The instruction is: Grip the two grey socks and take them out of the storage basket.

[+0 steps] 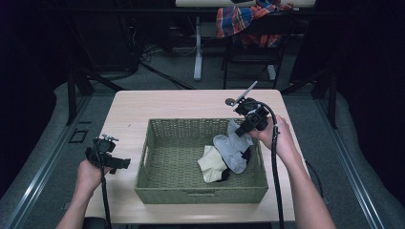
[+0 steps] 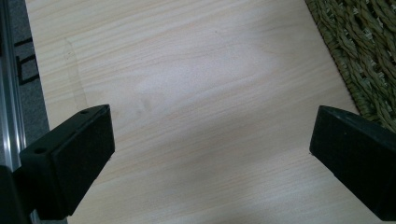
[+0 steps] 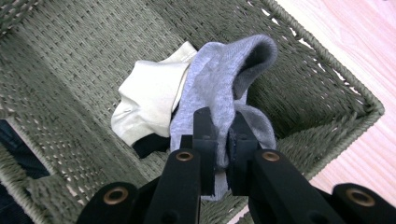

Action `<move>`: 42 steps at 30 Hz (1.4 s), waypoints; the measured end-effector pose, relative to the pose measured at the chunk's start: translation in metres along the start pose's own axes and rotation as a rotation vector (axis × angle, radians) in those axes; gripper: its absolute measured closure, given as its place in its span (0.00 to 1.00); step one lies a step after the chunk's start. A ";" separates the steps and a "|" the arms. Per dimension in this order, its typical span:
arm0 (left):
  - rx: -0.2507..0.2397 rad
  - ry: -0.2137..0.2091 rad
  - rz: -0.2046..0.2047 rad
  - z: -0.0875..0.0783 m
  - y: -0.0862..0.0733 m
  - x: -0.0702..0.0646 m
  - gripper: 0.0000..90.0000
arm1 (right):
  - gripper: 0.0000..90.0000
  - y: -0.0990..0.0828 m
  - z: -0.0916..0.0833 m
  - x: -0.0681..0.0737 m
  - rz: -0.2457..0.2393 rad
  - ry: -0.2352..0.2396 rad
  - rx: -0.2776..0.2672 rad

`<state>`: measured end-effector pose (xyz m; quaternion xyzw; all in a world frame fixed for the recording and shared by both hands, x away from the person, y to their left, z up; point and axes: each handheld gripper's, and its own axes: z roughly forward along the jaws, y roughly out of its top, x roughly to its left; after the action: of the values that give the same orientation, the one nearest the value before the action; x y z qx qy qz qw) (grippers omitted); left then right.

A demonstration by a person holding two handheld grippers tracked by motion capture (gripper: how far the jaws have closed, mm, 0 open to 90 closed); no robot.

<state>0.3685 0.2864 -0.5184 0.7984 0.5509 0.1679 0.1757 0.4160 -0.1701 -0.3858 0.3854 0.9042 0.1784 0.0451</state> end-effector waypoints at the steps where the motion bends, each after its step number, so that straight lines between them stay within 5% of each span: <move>1: 0.002 -0.002 0.003 0.000 0.000 0.001 0.00 | 0.94 -0.001 -0.001 0.000 0.001 0.002 -0.006; 10: 0.002 -0.002 -0.004 -0.001 -0.001 0.002 0.00 | 0.95 -0.005 -0.019 0.000 0.003 -0.008 -0.046; 28: -0.003 0.002 -0.006 -0.001 -0.001 0.002 0.00 | 0.95 -0.031 -0.046 -0.029 0.091 -0.051 -0.059; 36: 0.000 0.000 -0.004 -0.002 0.000 0.001 0.00 | 0.95 -0.053 -0.054 -0.057 0.178 -0.073 -0.071; 42: -0.004 0.000 -0.003 -0.001 0.000 0.001 0.00 | 0.95 -0.069 -0.047 -0.081 0.254 -0.111 -0.031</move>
<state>0.3686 0.2873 -0.5170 0.7972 0.5519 0.1686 0.1773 0.4152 -0.2860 -0.3714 0.5053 0.8414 0.1750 0.0779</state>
